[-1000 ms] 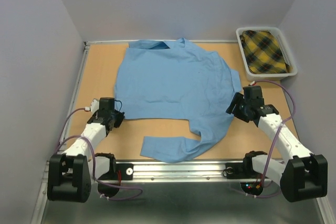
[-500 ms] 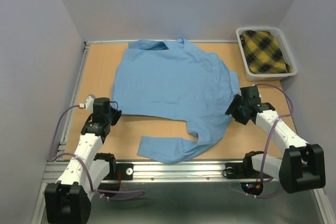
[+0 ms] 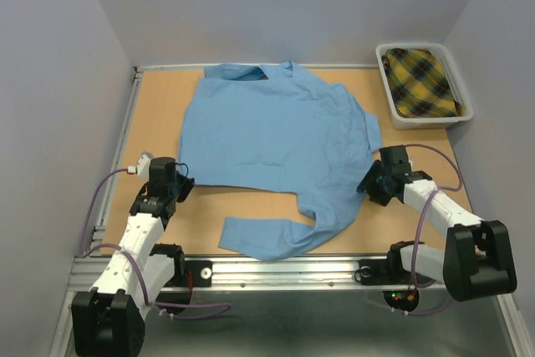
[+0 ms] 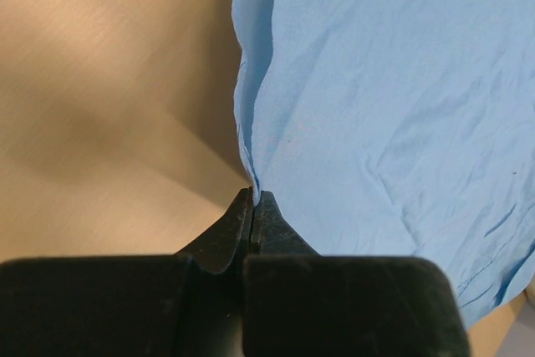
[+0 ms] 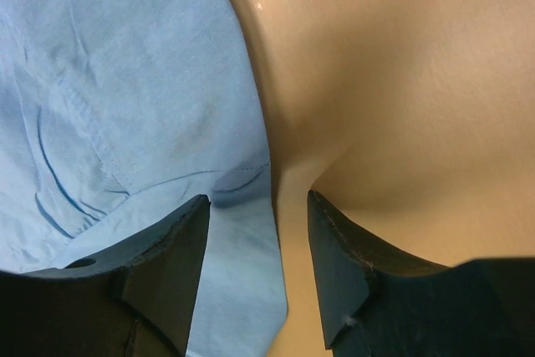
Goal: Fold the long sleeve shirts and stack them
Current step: Fold the shirt
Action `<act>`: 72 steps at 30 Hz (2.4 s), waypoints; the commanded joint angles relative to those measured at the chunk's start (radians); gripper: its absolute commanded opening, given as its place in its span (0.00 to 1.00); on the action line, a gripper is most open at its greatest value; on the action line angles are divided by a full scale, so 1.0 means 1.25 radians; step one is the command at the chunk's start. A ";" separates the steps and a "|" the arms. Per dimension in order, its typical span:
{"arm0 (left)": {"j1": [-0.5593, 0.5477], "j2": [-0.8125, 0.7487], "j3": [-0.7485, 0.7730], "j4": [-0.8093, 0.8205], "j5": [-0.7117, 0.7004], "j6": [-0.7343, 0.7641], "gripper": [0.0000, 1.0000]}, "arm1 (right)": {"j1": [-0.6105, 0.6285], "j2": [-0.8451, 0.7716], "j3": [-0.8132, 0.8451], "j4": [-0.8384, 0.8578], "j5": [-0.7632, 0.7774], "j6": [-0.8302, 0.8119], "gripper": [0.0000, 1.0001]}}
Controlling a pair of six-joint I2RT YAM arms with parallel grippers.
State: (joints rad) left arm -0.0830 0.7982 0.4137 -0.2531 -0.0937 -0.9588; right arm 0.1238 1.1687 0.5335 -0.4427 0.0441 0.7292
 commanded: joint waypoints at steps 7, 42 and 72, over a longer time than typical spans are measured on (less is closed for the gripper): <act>0.004 0.001 -0.011 -0.001 -0.023 0.015 0.00 | -0.007 0.025 -0.040 0.093 0.030 0.029 0.54; 0.011 0.111 0.172 -0.107 -0.156 0.099 0.01 | -0.007 -0.015 0.192 -0.144 0.091 -0.089 0.01; 0.011 0.579 0.430 0.054 -0.118 0.277 0.07 | -0.013 0.383 0.508 -0.159 0.094 -0.200 0.08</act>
State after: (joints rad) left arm -0.0830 1.5177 0.8997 -0.2127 -0.1989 -0.6506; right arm 0.1238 1.6405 1.0866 -0.6312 0.1135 0.4999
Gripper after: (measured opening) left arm 0.074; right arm 0.075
